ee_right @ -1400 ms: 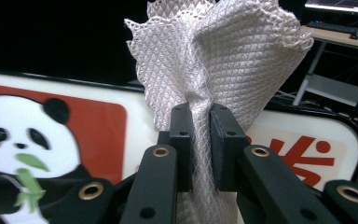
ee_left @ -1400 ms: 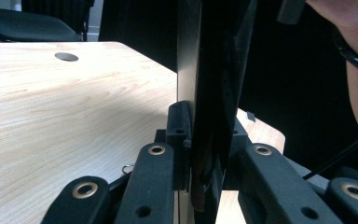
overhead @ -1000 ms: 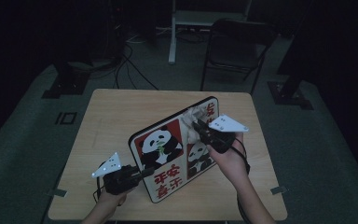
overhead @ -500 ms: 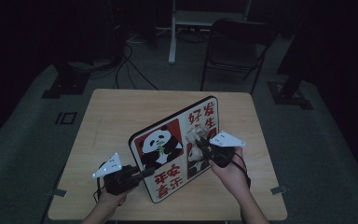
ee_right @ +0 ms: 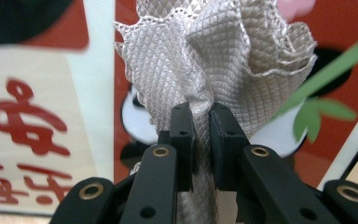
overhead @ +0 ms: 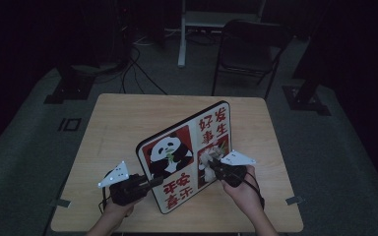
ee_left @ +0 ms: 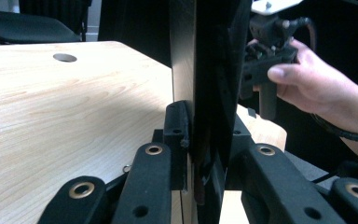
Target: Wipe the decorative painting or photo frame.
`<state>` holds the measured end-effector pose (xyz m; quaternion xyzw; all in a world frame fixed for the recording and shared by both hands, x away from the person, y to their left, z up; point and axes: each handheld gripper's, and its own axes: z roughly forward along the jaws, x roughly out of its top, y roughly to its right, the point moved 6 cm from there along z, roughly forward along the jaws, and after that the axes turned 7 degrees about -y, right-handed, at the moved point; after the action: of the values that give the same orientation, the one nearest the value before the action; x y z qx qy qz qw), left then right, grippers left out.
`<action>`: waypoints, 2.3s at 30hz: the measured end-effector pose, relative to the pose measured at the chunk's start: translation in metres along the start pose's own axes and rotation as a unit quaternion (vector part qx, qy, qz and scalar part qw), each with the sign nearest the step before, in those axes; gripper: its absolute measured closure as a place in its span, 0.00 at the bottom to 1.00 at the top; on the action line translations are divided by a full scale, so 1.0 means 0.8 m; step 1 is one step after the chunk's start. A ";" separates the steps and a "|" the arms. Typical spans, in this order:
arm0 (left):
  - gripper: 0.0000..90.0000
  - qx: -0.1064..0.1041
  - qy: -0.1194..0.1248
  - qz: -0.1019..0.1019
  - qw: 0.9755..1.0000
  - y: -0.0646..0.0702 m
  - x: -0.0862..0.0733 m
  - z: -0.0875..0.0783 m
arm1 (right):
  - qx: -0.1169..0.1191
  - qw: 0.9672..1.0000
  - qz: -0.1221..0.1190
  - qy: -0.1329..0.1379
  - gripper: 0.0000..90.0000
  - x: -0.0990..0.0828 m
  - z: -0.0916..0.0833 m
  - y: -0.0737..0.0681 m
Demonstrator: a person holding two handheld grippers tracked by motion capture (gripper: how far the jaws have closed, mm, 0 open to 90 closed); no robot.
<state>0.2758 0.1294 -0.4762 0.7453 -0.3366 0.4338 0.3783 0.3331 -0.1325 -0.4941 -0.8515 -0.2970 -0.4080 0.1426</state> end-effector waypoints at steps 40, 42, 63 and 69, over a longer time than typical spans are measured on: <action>0.88 -0.001 0.006 -0.004 1.000 -0.002 0.000 0.000 | 0.019 0.993 -0.014 0.119 0.90 0.121 -0.088 -0.013; 0.88 -0.001 0.007 -0.004 1.000 -0.001 0.000 0.000 | 0.020 0.991 -0.020 0.131 0.90 0.137 -0.091 -0.017; 0.87 0.001 0.003 0.003 1.000 -0.001 0.000 0.000 | 0.020 0.993 -0.043 0.111 0.90 0.141 -0.052 -0.036; 0.87 0.003 0.001 0.004 1.000 -0.001 0.000 0.000 | 0.017 0.995 -0.040 0.095 0.90 0.115 -0.040 -0.035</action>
<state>0.2767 0.1298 -0.4766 0.7446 -0.3379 0.4372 0.3745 0.3415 -0.0906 -0.4022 -0.7937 -0.3226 -0.4876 0.1682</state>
